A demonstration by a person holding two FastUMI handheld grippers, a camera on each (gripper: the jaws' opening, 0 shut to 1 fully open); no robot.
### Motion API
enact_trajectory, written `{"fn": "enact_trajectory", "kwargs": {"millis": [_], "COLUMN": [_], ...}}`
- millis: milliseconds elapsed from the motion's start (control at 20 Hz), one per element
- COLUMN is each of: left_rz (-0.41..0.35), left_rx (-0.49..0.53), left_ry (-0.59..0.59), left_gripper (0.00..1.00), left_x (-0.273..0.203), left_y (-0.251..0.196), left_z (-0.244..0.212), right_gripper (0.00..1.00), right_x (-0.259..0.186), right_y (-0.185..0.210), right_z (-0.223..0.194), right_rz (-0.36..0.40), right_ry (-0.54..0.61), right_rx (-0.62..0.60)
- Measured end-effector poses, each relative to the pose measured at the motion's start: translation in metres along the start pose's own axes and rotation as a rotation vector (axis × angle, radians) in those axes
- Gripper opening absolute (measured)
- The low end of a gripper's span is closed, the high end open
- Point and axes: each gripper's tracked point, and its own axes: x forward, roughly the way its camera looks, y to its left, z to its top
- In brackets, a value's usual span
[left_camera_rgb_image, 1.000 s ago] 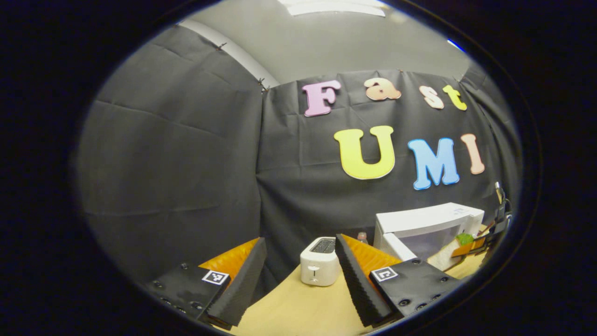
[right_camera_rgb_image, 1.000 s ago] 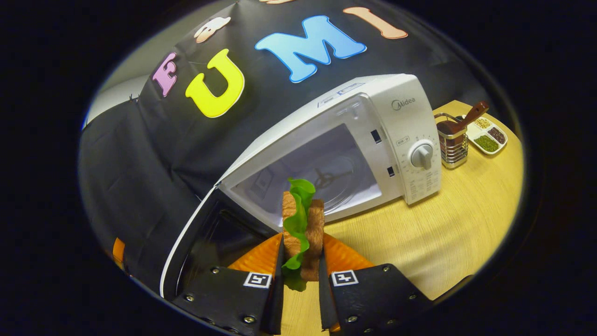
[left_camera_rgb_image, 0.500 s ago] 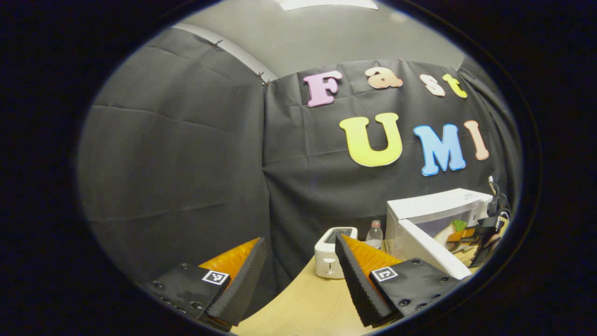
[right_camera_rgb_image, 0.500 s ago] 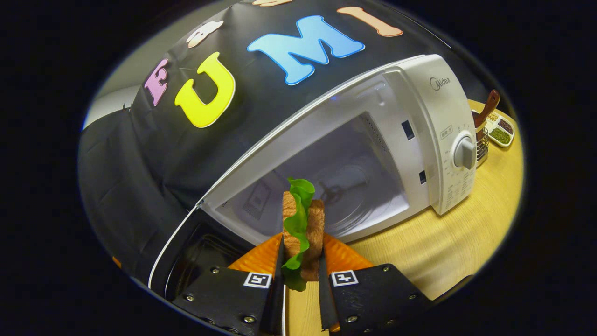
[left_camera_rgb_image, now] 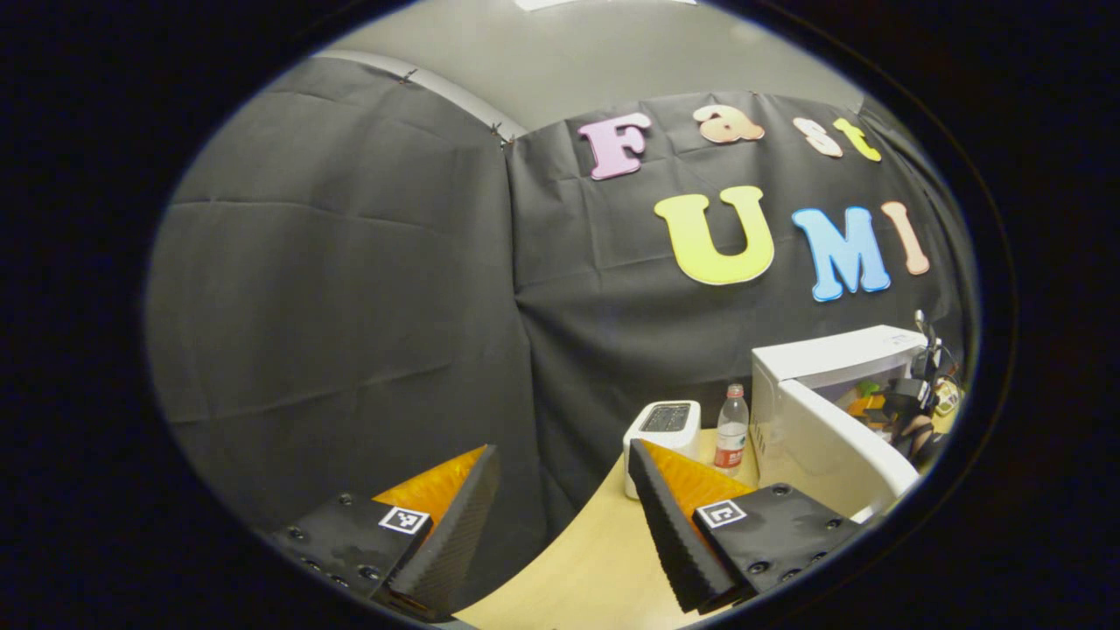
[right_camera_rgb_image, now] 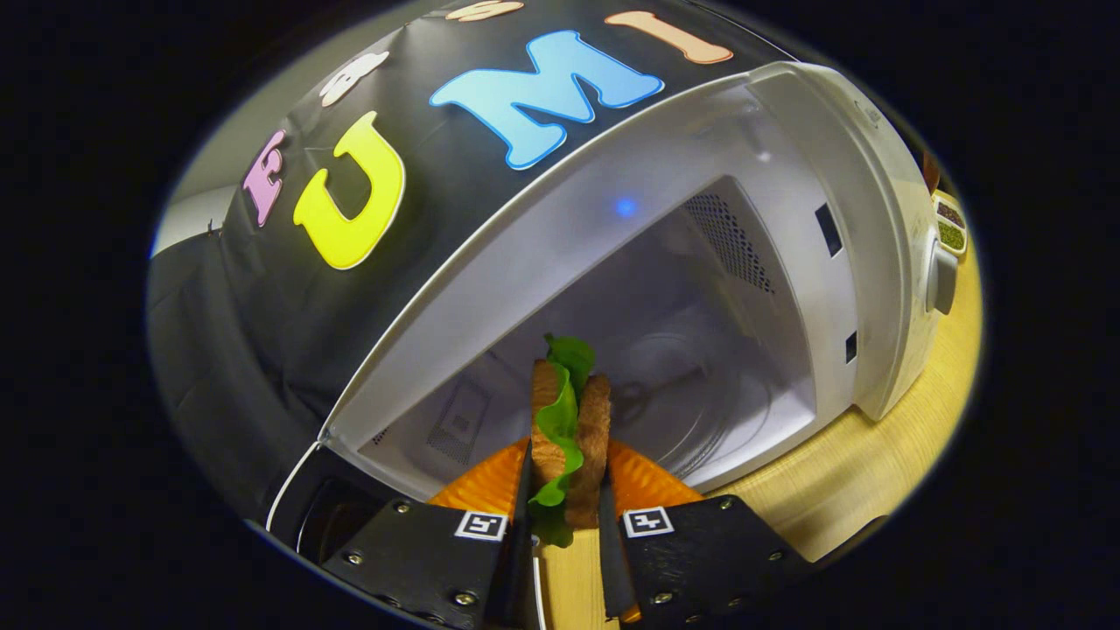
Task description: Open the microwave oven with the left hand, put the food in, and close the microwave oven.
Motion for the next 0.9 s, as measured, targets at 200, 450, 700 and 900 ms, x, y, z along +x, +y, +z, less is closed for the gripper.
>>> {"fn": "enact_trajectory", "kwargs": {"millis": [200, 450, 700, 900], "left_rz": [0.014, 0.007, -0.005, -0.024], "left_rx": [-0.007, 0.02, 0.03, 0.011], "left_ry": [0.015, 0.019, 0.023, 0.034], "left_gripper": [0.95, 0.97, 0.95, 0.93], "left_x": [0.0, 0.001, -0.003, -0.005], "left_y": [0.003, -0.006, -0.013, -0.024], "left_z": [-0.003, -0.007, -0.011, -0.025], "right_gripper": [0.41, 0.68, 0.94, 0.95], "right_x": [0.009, 0.005, -0.006, -0.032], "right_y": [-0.014, -0.036, -0.053, -0.042], "right_z": [0.001, 0.011, 0.032, 0.044], "right_rz": [-0.079, -0.205, -0.289, -0.269], "right_ry": [-0.013, -0.052, -0.09, -0.115], "right_rx": [-0.065, -0.275, -0.429, -0.509]}}
